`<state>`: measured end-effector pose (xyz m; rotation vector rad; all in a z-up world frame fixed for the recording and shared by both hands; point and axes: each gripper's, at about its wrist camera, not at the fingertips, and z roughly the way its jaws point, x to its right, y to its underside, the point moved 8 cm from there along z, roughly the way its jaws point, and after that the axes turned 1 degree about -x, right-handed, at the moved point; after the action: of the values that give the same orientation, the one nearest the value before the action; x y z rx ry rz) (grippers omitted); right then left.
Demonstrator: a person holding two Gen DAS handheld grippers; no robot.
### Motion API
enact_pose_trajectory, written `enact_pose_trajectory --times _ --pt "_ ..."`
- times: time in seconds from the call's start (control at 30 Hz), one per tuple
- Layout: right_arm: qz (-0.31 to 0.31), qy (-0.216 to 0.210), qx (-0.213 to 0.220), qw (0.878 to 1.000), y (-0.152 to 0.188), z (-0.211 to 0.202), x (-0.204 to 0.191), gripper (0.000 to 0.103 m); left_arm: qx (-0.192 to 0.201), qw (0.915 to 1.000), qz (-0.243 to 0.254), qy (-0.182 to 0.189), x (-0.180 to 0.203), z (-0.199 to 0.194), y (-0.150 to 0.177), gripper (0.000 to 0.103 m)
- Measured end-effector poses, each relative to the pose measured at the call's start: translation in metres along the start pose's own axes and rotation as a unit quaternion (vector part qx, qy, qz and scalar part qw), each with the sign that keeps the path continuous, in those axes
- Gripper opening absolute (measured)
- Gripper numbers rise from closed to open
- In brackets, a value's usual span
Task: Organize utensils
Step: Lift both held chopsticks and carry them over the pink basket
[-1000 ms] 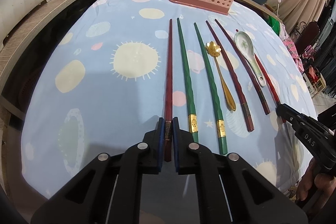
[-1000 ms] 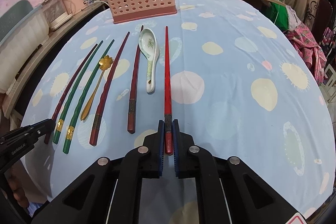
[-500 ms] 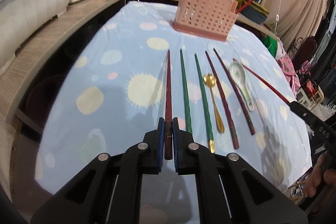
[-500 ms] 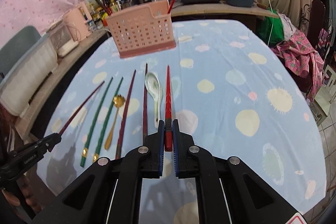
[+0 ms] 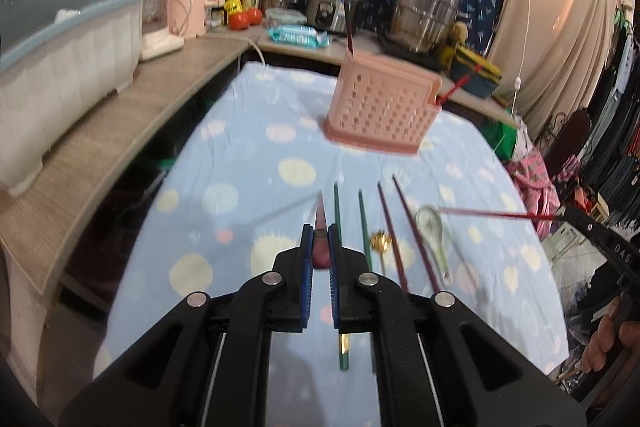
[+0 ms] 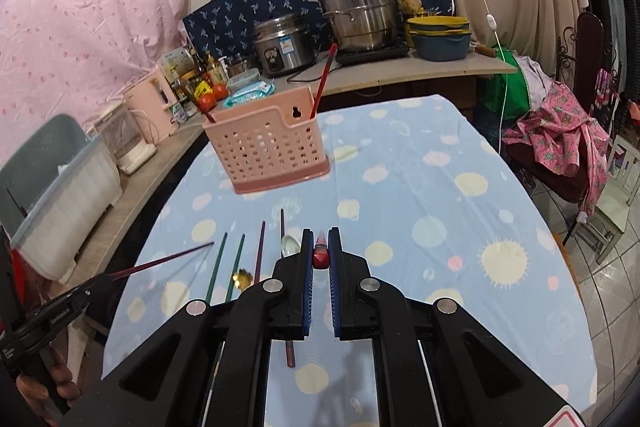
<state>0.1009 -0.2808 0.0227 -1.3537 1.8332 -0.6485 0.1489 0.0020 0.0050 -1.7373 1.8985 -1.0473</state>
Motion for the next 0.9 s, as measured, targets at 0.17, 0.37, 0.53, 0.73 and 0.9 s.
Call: enact_pose_trajectory --times 0.17,0.37,0.53,0.73,0.9 --pt "-0.003 -0.003 0.023 1.000 -0.027 -0.006 -0.002 0.007 0.028 0.9996 -0.001 0.002 0.000 -0.008 -0.034 0.007" --pt "-0.001 -0.010 0.052 0.999 -0.065 -0.009 -0.001 0.007 0.066 0.9978 0.010 0.002 0.006 -0.014 -0.081 0.007" --pt "-0.002 -0.016 0.082 0.997 -0.100 -0.010 -0.004 0.007 0.099 0.9948 0.018 0.016 0.020 -0.015 -0.126 0.007" --pt "0.004 -0.034 0.111 0.993 -0.148 0.000 -0.011 0.007 0.136 0.9896 0.032 0.035 0.043 -0.012 -0.180 0.007" --pt "0.014 -0.046 0.144 0.988 -0.196 0.015 -0.020 0.007 0.170 0.9836 0.045 0.040 0.064 -0.003 -0.231 0.007"
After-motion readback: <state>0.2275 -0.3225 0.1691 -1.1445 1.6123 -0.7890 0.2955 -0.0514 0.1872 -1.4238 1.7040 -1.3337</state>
